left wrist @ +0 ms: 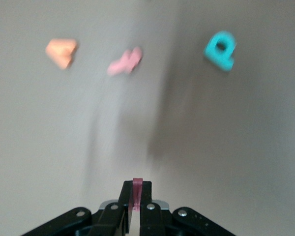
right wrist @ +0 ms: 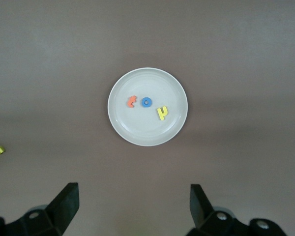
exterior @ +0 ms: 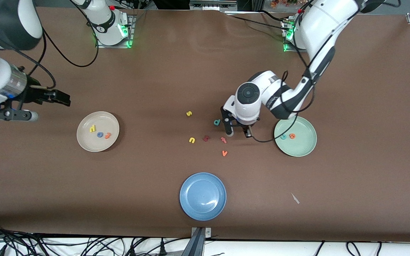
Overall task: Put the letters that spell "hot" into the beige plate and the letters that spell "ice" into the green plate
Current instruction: 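Carry the i toward the green plate while the right gripper returns to rest, then lower the maroon i onto the green plate and open the left gripper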
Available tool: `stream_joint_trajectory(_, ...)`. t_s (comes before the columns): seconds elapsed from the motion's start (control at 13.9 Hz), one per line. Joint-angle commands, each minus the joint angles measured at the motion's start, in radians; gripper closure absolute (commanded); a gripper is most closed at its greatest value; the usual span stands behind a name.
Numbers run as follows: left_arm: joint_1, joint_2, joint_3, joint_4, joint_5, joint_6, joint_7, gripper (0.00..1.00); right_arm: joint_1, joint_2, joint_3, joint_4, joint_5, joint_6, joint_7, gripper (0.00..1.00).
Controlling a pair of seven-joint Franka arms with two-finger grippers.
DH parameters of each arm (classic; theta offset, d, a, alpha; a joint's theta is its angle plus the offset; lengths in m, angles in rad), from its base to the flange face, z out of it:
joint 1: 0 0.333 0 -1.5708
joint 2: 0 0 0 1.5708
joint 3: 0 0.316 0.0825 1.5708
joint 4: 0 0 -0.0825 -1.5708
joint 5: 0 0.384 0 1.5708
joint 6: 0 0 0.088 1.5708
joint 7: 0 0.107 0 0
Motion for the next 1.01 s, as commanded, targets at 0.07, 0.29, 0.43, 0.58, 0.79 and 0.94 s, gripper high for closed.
stream_joint_trajectory(0.07, 0.124, -0.065, -0.013, -0.025, -0.057, -0.066, 0.155, 1.00, -0.025, -0.013, 0.026, 0.051, -0.033, -0.039, 0.000, 0.00)
stream_joint_trajectory(0.29, 0.223, -0.064, -0.013, -0.042, -0.079, -0.069, 0.302, 1.00, -0.017, -0.036, -0.009, 0.051, -0.041, -0.091, -0.025, 0.00)
stream_joint_trajectory(0.43, 0.255, -0.065, -0.013, -0.057, -0.080, -0.101, 0.327, 1.00, -0.012, -0.052, -0.035, 0.045, -0.016, -0.096, -0.026, 0.00)
stream_joint_trajectory(0.58, 0.296, -0.067, -0.019, -0.090, -0.082, -0.104, 0.356, 1.00, -0.011, -0.058, -0.043, 0.032, -0.007, -0.098, -0.026, 0.00)
stream_joint_trajectory(0.79, 0.362, -0.067, -0.068, -0.139, -0.116, -0.098, 0.356, 1.00, -0.003, -0.058, -0.046, 0.023, -0.009, -0.107, -0.026, 0.00)
stream_joint_trajectory(0.94, 0.402, -0.065, -0.088, -0.166, -0.116, -0.087, 0.358, 1.00, 0.012, -0.058, -0.046, 0.018, -0.013, -0.111, -0.022, 0.00)
